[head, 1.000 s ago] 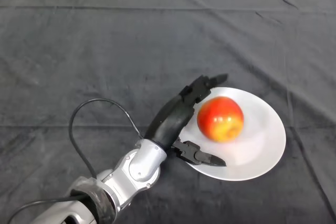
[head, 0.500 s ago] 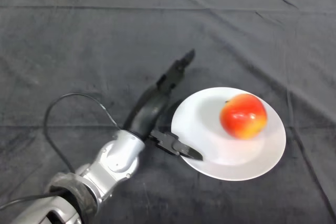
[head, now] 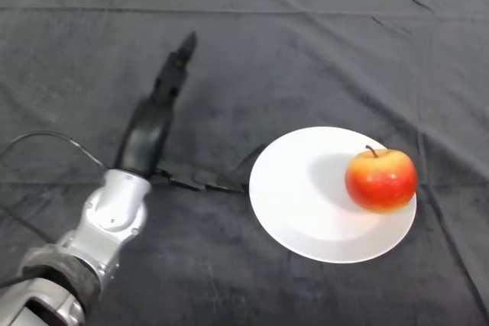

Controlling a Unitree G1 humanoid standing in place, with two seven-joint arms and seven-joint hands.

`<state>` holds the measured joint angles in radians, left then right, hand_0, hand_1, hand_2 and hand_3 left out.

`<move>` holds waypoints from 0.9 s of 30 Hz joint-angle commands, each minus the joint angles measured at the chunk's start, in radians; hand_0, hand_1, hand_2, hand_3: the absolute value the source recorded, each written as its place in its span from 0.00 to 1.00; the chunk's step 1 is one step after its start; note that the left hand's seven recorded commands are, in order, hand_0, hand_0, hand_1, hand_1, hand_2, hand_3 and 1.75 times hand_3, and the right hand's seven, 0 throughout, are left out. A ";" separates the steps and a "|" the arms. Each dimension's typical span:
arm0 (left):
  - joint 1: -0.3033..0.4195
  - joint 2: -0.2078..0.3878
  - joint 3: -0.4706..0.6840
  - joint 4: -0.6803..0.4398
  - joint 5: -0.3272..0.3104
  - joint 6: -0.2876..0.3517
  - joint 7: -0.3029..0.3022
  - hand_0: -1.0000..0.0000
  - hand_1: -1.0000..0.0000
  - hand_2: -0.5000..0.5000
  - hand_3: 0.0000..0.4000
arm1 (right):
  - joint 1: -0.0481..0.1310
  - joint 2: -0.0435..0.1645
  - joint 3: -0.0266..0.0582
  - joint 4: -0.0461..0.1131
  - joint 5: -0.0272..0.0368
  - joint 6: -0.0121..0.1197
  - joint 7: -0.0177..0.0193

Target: Move the apple to the plate

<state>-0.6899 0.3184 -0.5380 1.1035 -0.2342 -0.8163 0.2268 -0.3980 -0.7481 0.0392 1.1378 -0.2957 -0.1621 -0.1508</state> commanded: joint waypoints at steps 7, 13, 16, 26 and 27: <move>0.072 0.080 0.128 0.045 -0.060 -0.046 -0.026 1.00 1.00 0.50 0.00 | 0.040 0.047 0.0145 0.030 0.0011 0.006 -0.0053; 0.120 0.109 0.224 0.053 -0.107 -0.045 -0.047 1.00 1.00 0.50 0.00 | 0.040 0.047 0.0145 0.030 0.0012 0.006 -0.0053; 0.143 0.124 0.274 0.057 -0.134 -0.035 -0.056 1.00 1.00 0.50 0.00 | 0.040 0.047 0.0145 0.030 0.0012 0.006 -0.0053; 0.180 0.168 0.423 0.073 -0.202 0.029 -0.063 1.00 1.00 0.50 0.00 | 0.041 0.047 0.0144 0.029 0.0015 0.006 -0.0052; 0.184 0.174 0.439 0.074 -0.207 0.036 -0.063 1.00 1.00 0.50 0.00 | 0.041 0.047 0.0143 0.028 0.0015 0.007 -0.0051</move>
<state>-0.5427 0.4285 -0.1166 1.1430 -0.4289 -0.7914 0.1703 -0.3973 -0.7475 0.0402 1.1388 -0.2966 -0.1618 -0.1509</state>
